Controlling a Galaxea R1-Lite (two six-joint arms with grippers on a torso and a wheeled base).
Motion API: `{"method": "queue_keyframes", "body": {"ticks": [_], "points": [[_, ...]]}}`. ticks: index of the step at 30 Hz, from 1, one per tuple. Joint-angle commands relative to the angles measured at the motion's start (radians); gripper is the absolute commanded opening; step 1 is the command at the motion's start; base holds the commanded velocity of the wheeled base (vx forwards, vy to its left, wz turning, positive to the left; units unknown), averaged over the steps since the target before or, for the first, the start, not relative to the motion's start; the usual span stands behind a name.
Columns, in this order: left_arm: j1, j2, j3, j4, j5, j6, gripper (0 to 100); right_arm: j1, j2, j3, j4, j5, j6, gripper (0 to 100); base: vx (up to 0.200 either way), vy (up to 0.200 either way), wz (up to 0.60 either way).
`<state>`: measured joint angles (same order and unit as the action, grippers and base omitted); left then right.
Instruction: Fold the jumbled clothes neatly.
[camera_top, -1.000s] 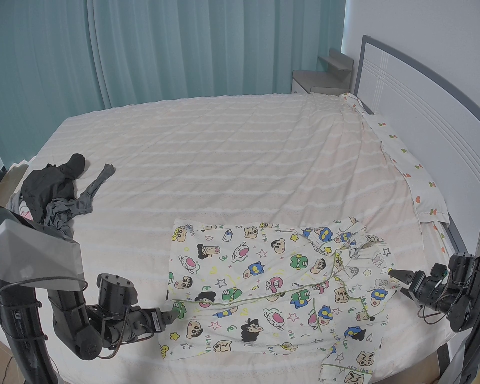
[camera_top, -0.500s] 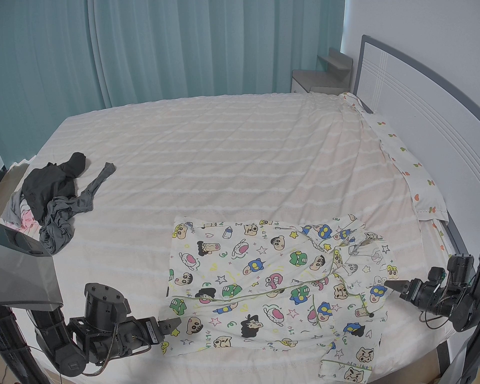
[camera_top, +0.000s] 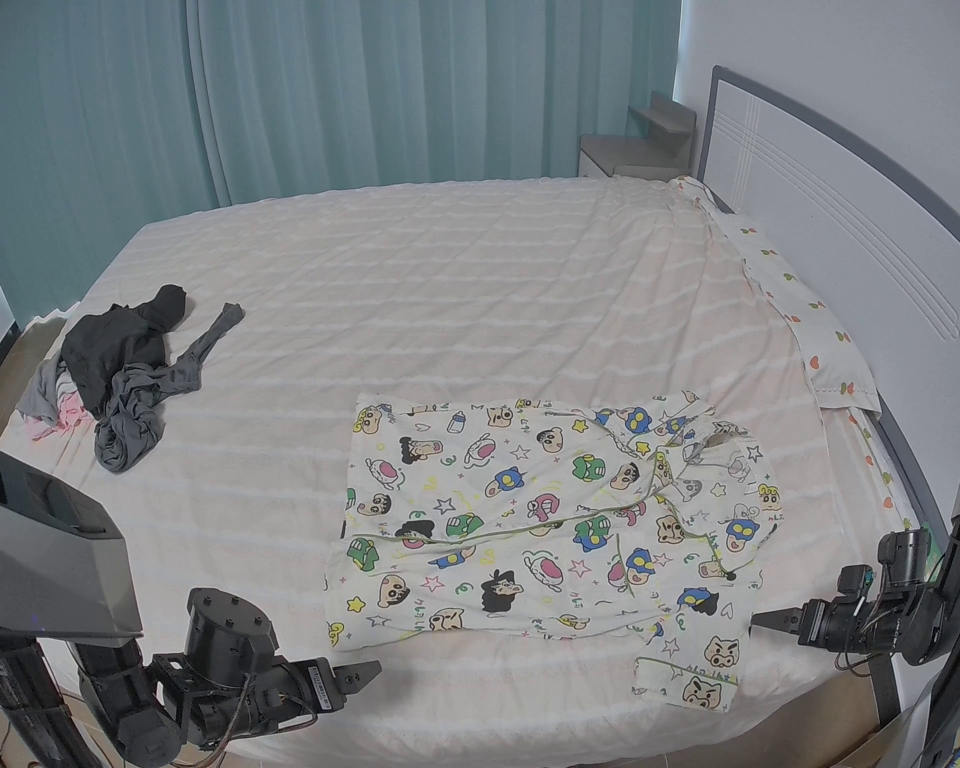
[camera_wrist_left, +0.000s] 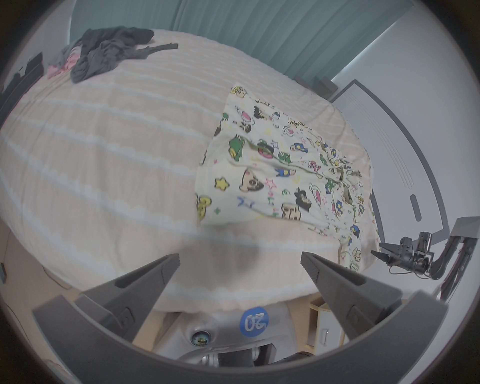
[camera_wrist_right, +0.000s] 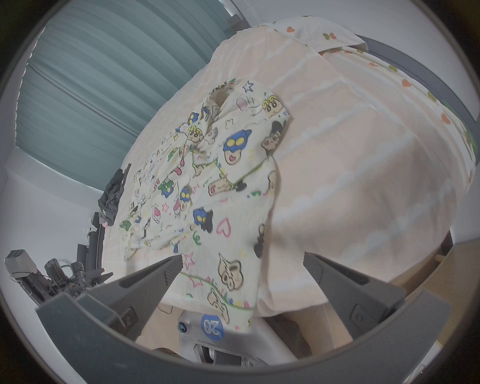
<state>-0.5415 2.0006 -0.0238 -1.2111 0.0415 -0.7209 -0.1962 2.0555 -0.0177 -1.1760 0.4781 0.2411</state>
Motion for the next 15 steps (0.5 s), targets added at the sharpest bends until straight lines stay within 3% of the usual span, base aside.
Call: {"method": "queue_keyframes", "body": {"ticks": [1, 4, 10, 15], "points": [[-0.003, 0.095, -0.045, -0.018, 0.009, -0.084, 100, 0.004, 0.034, 0.018, -0.001, 0.001, -0.005, 100, 0.000, 0.000, 0.00], [-0.008, 0.119, -0.087, -0.019, 0.017, -0.175, 100, 0.006, 0.034, 0.018, -0.001, 0.004, -0.005, 100, 0.000, 0.000, 0.00], [-0.025, 0.159, -0.134, -0.018, 0.024, -0.232, 100, 0.018, 0.040, 0.018, 0.001, 0.004, -0.002, 100, 0.000, 0.000, 0.00], [-0.031, 0.267, -0.222, -0.018, 0.167, -0.247, 100, 0.047, 0.067, 0.018, -0.001, 0.002, -0.005, 100, 0.000, 0.000, 0.00]]}}
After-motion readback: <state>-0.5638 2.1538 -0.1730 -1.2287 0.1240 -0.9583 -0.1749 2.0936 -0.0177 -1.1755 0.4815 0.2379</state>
